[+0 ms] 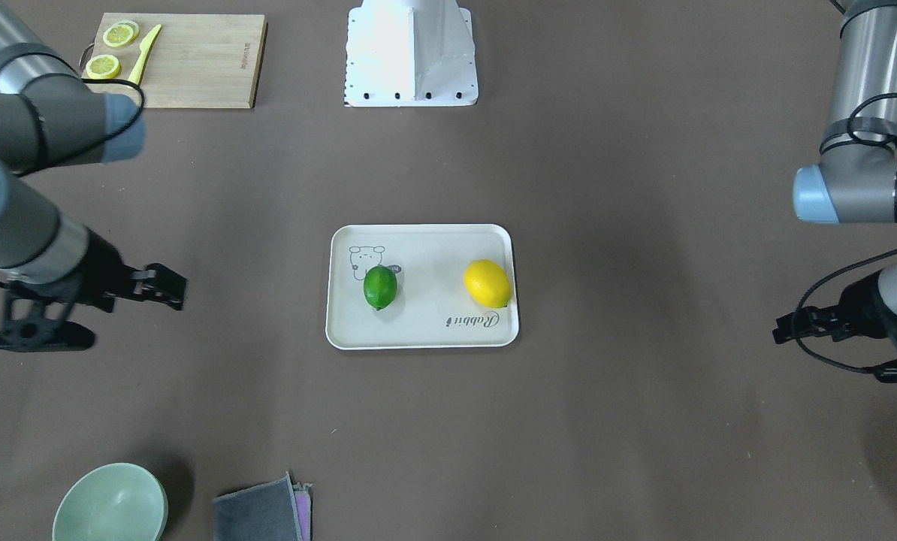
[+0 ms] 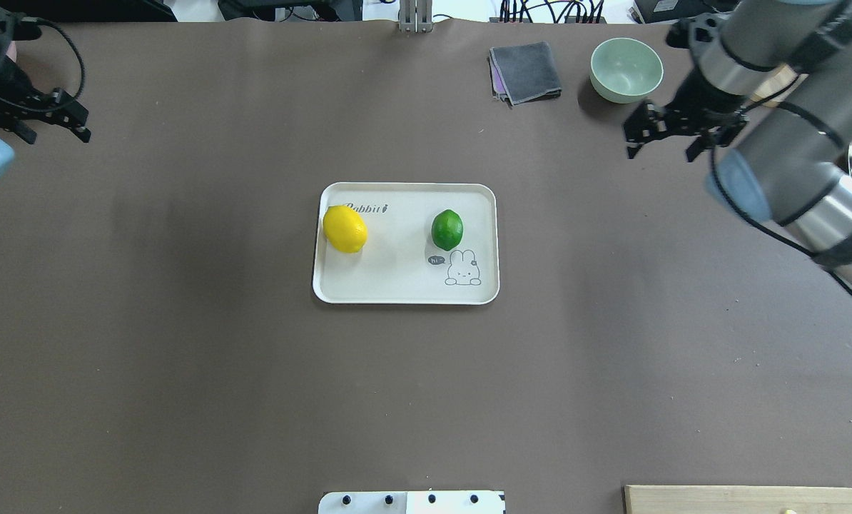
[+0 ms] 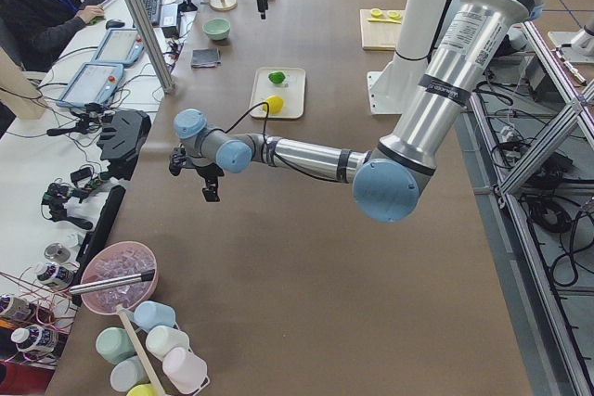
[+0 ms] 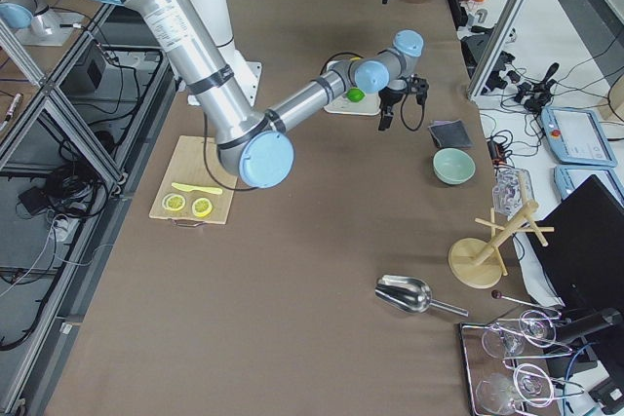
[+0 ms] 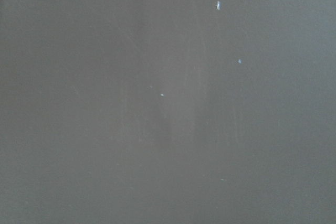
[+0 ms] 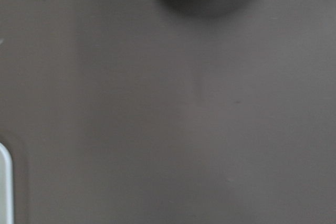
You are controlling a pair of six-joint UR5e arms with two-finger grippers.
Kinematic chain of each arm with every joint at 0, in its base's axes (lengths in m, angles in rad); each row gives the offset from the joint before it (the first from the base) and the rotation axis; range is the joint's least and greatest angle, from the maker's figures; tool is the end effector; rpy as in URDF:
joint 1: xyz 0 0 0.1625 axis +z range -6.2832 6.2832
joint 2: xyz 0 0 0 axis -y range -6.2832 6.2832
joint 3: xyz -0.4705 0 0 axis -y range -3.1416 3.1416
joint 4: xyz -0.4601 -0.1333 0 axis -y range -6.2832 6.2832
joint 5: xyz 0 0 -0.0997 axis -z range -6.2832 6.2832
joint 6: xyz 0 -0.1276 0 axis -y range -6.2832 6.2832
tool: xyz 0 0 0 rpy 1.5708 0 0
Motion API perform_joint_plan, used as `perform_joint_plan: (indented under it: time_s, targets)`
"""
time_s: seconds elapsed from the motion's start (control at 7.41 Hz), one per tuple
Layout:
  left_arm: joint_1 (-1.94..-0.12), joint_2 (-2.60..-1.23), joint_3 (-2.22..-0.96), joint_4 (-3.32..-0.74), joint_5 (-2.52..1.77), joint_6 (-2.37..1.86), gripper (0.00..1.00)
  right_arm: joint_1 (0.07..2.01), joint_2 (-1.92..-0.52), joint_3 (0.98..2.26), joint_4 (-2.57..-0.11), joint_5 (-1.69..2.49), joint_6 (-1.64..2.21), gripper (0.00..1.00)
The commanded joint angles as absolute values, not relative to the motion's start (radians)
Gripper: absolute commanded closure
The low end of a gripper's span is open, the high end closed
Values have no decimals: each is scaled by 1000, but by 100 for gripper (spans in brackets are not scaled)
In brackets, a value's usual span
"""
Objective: Place all lemons on tray
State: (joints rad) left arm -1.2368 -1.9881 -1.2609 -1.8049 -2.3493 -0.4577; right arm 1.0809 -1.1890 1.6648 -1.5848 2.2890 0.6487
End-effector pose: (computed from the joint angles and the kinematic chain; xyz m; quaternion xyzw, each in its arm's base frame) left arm 0.2120 -0.7441 0.5955 0.0009 0.4057 0.0080 0.9140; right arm -0.2935 -0.6553 0.4300 -0.0039 -0.4036 -0.0079 0.9149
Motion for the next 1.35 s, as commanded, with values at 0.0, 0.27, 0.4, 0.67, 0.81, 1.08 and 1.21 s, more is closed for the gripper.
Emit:
perform_joint_plan:
  time_s: [0.0, 0.27, 0.4, 0.67, 0.81, 1.08, 1.21]
  targets:
    - [-1372, -1964, -1267, -1691, -2372, -196, 2, 1277, -1385, 1721, -1627, 2296, 286, 0]
    - [-1477, -1912, -1276, -1634, -2372, -60, 2, 1446, -1497, 1718, -1702, 2343, 65, 0]
    - [-1503, -1841, -1304, -1632, -2373, -60, 2, 1471, -1528, 1712, -1700, 2376, 63, 0]
    - [-1505, -1829, -1310, -1631, -2372, -63, 2, 1470, -1531, 1720, -1695, 2365, 69, 0]
    - [-1511, -1818, -1312, -1632, -2372, -67, 2, 1470, -1529, 1720, -1695, 2365, 69, 0]
    - [-1539, -1789, -1315, -1634, -2367, -72, 2, 1470, -1529, 1723, -1694, 2367, 69, 0]
    - [-1539, -1789, -1315, -1632, -2367, -75, 2, 1470, -1529, 1721, -1694, 2367, 69, 0]
